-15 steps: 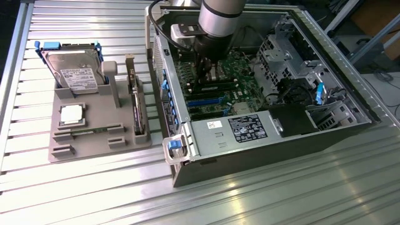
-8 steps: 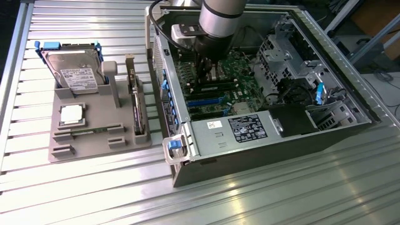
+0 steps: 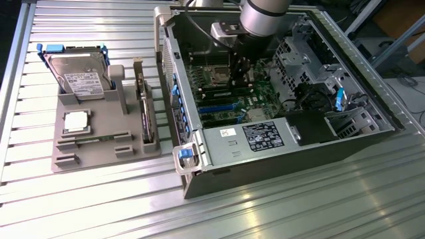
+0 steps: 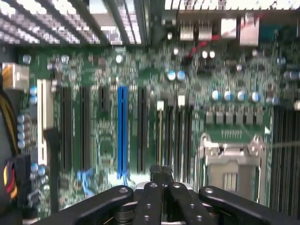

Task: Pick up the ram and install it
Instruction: 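Press down the ram until it locks into place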

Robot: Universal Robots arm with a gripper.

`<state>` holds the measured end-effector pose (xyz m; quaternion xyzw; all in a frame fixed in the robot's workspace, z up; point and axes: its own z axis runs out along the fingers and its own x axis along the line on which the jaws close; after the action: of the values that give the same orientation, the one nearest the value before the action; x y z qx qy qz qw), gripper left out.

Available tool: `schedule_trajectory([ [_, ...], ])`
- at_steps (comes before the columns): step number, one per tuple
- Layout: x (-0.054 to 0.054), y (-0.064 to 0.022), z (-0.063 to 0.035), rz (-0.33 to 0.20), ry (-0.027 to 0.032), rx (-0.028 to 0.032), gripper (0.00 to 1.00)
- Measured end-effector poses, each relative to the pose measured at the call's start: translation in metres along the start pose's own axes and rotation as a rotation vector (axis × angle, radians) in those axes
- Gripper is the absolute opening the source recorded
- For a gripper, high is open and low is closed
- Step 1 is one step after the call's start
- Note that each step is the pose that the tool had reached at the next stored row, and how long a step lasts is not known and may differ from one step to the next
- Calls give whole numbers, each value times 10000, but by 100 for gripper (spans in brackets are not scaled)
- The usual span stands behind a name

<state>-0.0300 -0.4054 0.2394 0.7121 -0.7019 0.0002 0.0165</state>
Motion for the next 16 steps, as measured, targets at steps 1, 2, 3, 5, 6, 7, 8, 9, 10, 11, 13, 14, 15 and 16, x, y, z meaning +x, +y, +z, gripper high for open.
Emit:
schedule_trajectory([
  [1,1,-47,-1,-1,-1,-14,11],
  [2,1,-91,-1,-1,-1,-26,11],
  [3,3,-191,-4,-1,0,-43,11],
  [5,1,-364,-7,-1,-1,-63,11],
  [6,0,-409,-9,-3,-1,-66,11],
  [7,-1,-476,-10,-1,0,-72,11],
  [8,-1,-550,-12,-3,0,-79,11],
  [9,0,-589,-13,-2,-1,-82,11],
  [10,1,-644,-14,-3,-1,-87,11],
  [11,1,-678,-15,-3,0,-89,11],
  [13,2,-758,-20,-3,1,-90,11],
  [14,3,-784,-31,-3,-1,-89,11],
  [15,3,-798,-48,-2,-1,-89,11],
  [16,4,-806,-70,-3,-2,-89,11],
])
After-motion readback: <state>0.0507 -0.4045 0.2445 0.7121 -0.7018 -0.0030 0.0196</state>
